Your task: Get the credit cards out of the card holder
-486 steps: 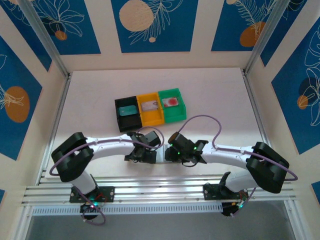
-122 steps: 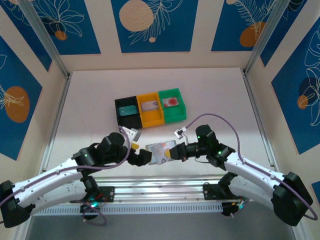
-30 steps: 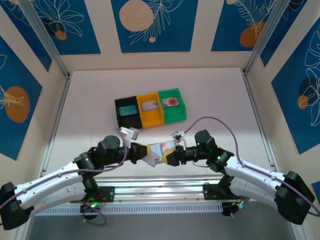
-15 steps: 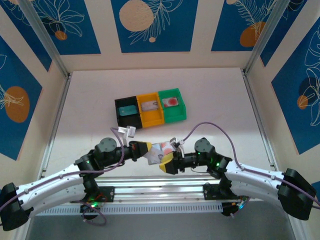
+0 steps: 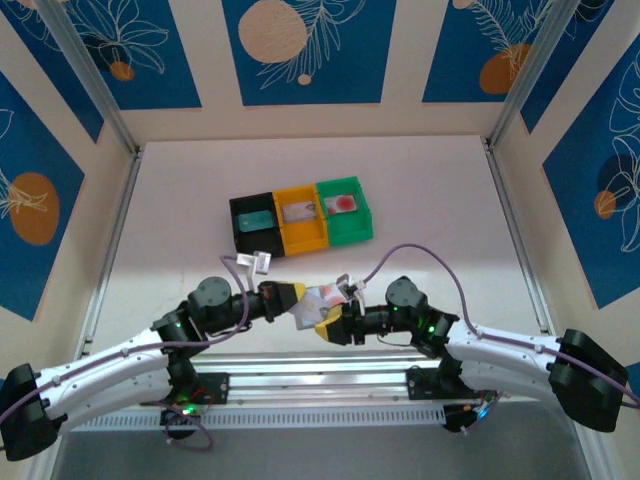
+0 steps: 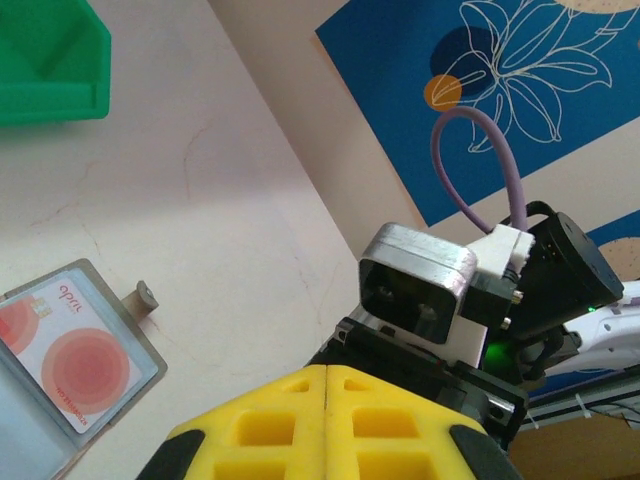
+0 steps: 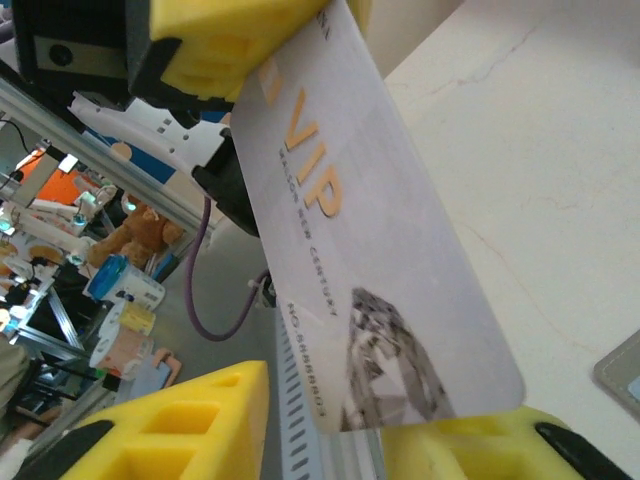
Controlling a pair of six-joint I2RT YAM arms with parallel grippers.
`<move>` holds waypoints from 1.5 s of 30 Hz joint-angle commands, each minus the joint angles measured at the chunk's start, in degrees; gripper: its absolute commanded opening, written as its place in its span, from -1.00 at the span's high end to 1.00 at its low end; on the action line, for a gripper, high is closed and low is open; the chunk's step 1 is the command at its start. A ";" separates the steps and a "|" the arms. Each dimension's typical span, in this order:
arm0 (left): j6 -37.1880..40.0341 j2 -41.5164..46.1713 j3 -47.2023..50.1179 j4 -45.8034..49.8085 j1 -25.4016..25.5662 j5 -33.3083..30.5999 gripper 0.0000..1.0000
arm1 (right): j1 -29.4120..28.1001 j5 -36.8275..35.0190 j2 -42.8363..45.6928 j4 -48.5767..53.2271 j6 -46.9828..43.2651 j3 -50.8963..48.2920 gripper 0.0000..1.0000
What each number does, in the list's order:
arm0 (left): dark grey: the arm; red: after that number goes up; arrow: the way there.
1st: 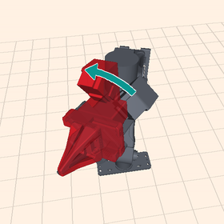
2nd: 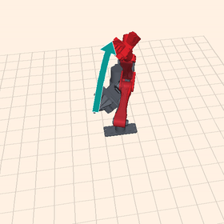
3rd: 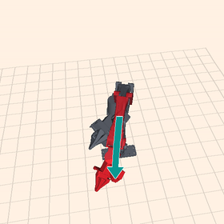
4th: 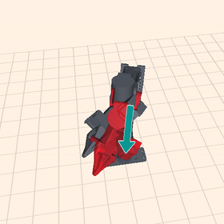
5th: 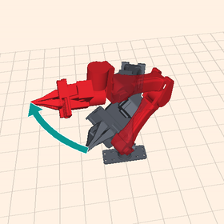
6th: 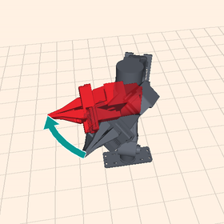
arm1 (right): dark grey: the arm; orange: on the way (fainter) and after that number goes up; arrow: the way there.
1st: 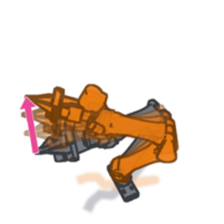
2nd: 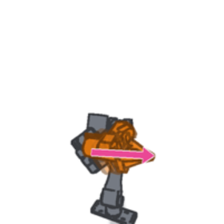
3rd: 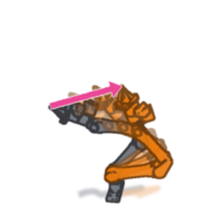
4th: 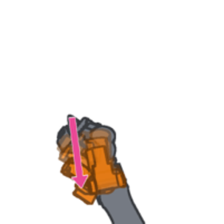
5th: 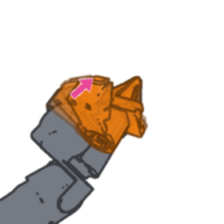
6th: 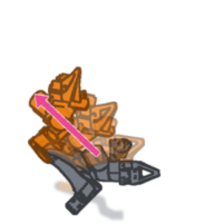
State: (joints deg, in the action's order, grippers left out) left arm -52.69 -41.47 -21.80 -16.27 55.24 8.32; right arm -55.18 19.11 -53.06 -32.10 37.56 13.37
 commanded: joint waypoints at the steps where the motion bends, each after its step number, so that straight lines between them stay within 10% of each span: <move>1: -0.66 0.12 0.84 -2.89 -0.12 1.52 1.00 | -0.37 -3.03 0.62 -2.23 -0.28 0.09 0.42; 16: -0.84 0.69 2.03 -3.68 -0.13 2.23 1.00 | -0.02 -7.20 5.37 -2.95 0.58 -1.06 0.45; 28: -0.41 0.69 1.85 -3.23 -0.11 2.67 0.99 | 0.31 -8.46 6.44 -2.65 0.67 -1.49 1.00; 37: 6.78 8.67 -0.26 13.93 -0.27 2.68 -0.12 | 2.67 -6.24 13.11 7.72 -0.91 -1.06 1.00; 45: 16.30 14.40 -6.09 31.76 -0.75 7.84 -0.54 | 8.53 7.82 19.09 17.06 -1.70 -0.04 1.00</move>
State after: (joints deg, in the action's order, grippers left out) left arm -41.17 -27.05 -25.32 8.32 55.05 12.05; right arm -47.88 19.75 -34.79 -20.01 37.47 12.27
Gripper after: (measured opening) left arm 0.768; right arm 0.063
